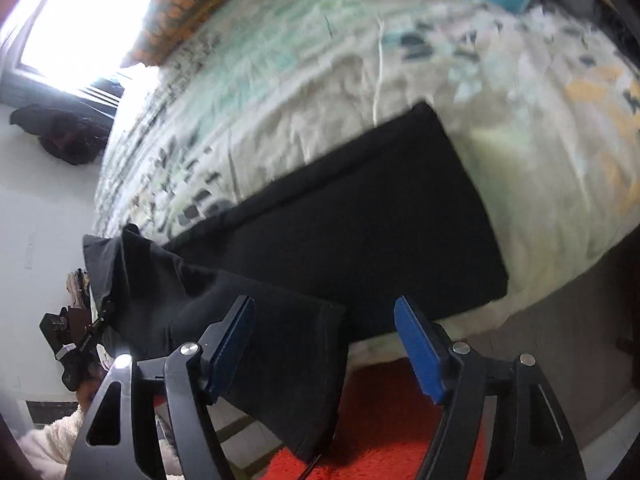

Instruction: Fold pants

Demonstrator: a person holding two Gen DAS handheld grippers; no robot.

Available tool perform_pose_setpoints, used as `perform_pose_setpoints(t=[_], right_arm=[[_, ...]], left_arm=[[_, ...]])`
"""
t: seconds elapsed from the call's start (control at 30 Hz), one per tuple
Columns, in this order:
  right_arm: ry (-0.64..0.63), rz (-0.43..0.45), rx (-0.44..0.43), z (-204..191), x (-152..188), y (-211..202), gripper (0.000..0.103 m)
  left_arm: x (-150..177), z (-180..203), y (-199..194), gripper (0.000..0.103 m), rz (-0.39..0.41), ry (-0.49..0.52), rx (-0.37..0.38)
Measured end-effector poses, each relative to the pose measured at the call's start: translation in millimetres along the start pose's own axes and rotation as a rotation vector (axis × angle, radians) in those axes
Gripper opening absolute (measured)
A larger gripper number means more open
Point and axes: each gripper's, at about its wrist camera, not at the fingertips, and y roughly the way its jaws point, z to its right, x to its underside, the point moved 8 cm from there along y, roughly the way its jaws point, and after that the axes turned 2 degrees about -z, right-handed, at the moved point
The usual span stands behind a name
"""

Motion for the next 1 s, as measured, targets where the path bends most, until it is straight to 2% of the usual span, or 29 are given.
perform_pose_setpoints(t=[0.07, 0.17, 0.27, 0.3, 0.33, 0.37, 0.43, 0.5, 0.67, 0.8, 0.87, 0.93, 0.97, 1.0], right_arm=[[0.066, -0.056, 0.035, 8.6, 13.4, 18.7, 0.072], [0.177, -0.117, -0.027, 12.3, 37.2, 43.1, 0.072], [0.212, -0.133, -0.097, 7.4, 57.3, 65.4, 0.07], [0.202, -0.148, -0.114, 3.5, 64.6, 70.8, 0.047], [0.183, -0.151, -0.08, 1.7, 71.6, 71.8, 0.026], [0.164, -0.136, -0.034, 1.0, 75.0, 65.9, 0.009], [0.103, -0.058, -0.031, -13.1, 75.9, 44.9, 0.008], [0.023, 0.003, 0.03, -25.7, 75.4, 23.9, 0.008], [-0.195, 0.199, 0.287, -57.1, 47.0, -31.6, 0.008], [-0.256, 0.238, 0.484, -50.0, 7.9, -45.8, 0.008], [-0.218, 0.216, 0.511, -37.2, -16.1, -36.3, 0.008], [-0.172, 0.163, 0.492, -20.2, -36.7, -22.4, 0.013], [-0.13, 0.145, 0.456, -12.8, -43.1, -15.8, 0.021], [-0.088, 0.154, 0.401, -5.9, -48.5, -15.3, 0.034]], left_arm=[[2.3, -2.1, 1.4, 0.006, -0.006, -0.019, 0.012], [5.2, -3.8, 4.1, 0.006, -0.015, -0.034, 0.026], [7.5, -5.7, 6.6, 0.006, -0.03, -0.046, 0.034], [7.6, -5.7, 6.4, 0.006, -0.034, -0.045, 0.036], [7.3, -5.5, 5.5, 0.006, -0.035, -0.045, 0.042], [7.2, -5.2, 3.9, 0.006, -0.033, -0.043, 0.047], [7.5, -3.8, 1.6, 0.006, -0.026, -0.037, 0.048], [8.8, -1.2, -0.1, 0.006, -0.022, -0.053, 0.061], [17.2, 26.6, -12.6, 0.007, 0.025, -0.028, 0.075], [37.0, 57.7, -4.4, 0.008, -0.015, 0.028, 0.084], [47.0, 66.4, 0.4, 0.008, -0.042, 0.06, 0.08], [53.8, 65.9, 2.9, 0.008, -0.064, 0.074, 0.065], [54.8, 64.2, 3.2, 0.008, -0.072, 0.071, 0.063], [53.9, 61.5, 3.7, 0.008, -0.077, 0.063, 0.067]])
